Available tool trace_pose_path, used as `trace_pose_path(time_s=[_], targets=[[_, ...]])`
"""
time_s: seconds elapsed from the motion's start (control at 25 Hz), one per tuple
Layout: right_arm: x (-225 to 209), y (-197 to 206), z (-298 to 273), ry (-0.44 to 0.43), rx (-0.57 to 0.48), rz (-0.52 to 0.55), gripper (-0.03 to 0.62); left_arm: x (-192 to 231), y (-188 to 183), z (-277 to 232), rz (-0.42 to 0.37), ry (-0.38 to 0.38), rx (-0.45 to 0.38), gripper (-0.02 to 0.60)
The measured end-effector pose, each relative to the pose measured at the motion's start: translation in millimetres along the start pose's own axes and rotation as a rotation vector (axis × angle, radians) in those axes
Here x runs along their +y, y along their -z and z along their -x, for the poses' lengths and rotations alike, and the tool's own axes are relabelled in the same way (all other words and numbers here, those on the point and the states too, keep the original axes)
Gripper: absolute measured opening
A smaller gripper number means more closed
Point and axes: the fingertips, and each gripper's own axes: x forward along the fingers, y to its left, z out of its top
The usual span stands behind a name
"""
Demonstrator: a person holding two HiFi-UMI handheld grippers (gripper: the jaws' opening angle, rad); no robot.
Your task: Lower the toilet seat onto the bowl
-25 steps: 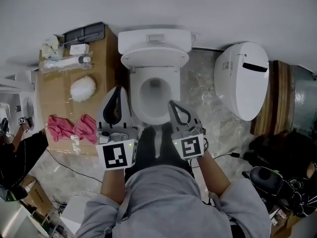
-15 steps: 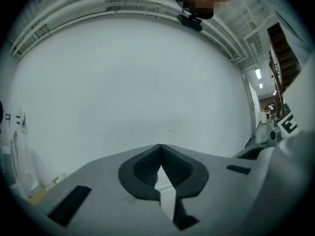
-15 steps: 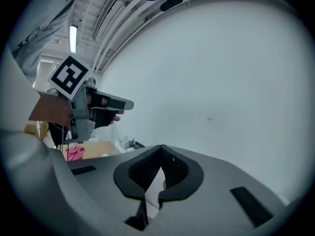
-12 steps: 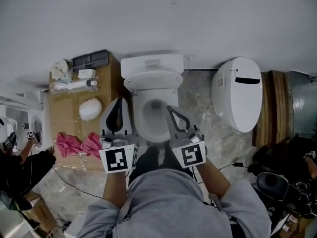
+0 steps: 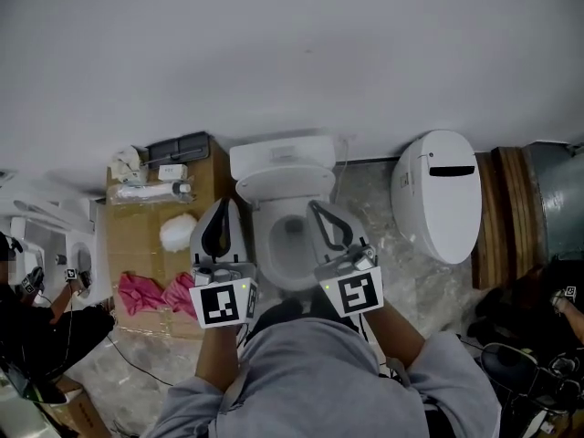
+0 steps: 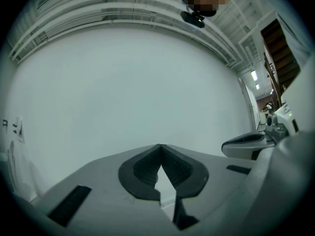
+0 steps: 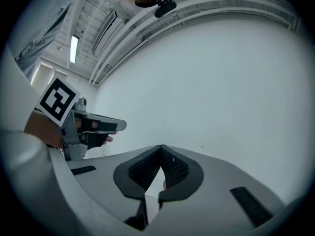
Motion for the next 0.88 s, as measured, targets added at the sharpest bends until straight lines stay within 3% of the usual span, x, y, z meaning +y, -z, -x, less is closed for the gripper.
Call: trace_pose_path(time_s=[0.44,0.88], targets=[[-9.4,-49.4,6.2,0.034,-0.100,-0.032,-0.002,3.7,-21.1,13.6,-0.013,-0.012,-0.029,0.000],[-16.8,-57.0,10.7,0.064,-0.104,-0.040,-0.002,0.1,-25.4,16.9,-0.011,-0.001,-0.042,-0.001]])
